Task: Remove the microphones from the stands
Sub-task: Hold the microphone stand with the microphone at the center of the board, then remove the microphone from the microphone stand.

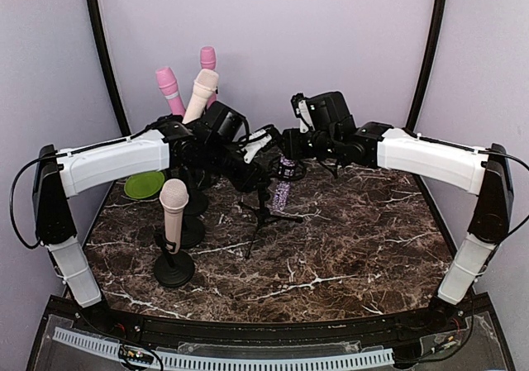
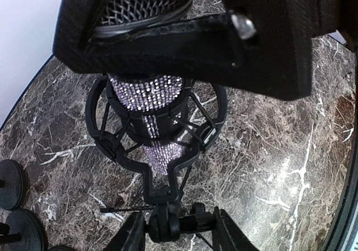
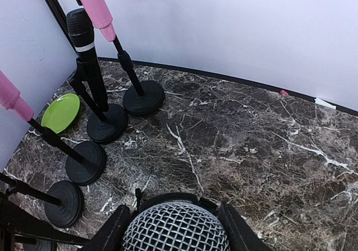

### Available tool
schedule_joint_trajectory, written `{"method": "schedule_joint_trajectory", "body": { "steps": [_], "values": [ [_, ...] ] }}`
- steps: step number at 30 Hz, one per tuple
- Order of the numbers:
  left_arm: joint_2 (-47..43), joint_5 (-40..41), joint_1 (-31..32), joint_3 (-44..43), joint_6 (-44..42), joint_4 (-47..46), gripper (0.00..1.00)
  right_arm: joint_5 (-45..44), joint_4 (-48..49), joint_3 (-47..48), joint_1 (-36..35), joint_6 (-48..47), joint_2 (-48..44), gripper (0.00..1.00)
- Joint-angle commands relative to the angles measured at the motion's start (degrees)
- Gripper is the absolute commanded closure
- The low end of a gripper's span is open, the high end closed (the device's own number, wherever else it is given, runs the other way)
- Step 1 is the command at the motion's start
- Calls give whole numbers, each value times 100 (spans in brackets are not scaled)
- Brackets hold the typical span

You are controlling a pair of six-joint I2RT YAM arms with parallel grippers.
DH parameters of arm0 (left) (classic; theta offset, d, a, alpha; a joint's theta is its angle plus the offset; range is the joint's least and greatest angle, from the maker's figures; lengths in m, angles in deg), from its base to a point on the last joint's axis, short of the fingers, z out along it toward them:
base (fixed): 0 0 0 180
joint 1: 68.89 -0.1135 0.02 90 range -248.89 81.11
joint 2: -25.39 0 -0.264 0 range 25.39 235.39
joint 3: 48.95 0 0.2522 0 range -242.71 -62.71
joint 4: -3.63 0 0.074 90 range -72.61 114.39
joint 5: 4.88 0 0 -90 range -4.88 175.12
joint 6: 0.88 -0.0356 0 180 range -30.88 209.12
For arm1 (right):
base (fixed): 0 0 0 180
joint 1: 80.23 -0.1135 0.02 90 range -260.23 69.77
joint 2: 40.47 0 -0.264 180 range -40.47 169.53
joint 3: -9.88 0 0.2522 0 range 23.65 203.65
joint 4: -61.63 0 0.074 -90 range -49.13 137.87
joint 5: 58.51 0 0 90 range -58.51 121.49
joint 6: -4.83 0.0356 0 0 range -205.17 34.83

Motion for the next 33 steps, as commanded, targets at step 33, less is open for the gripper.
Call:
{"method": "schedule_joint_trajectory", "body": {
  "steps": [33],
  "values": [
    [138,51,24,274,-231,51,78,-277,17,817,-43,33,-607,79]
  ]
}}
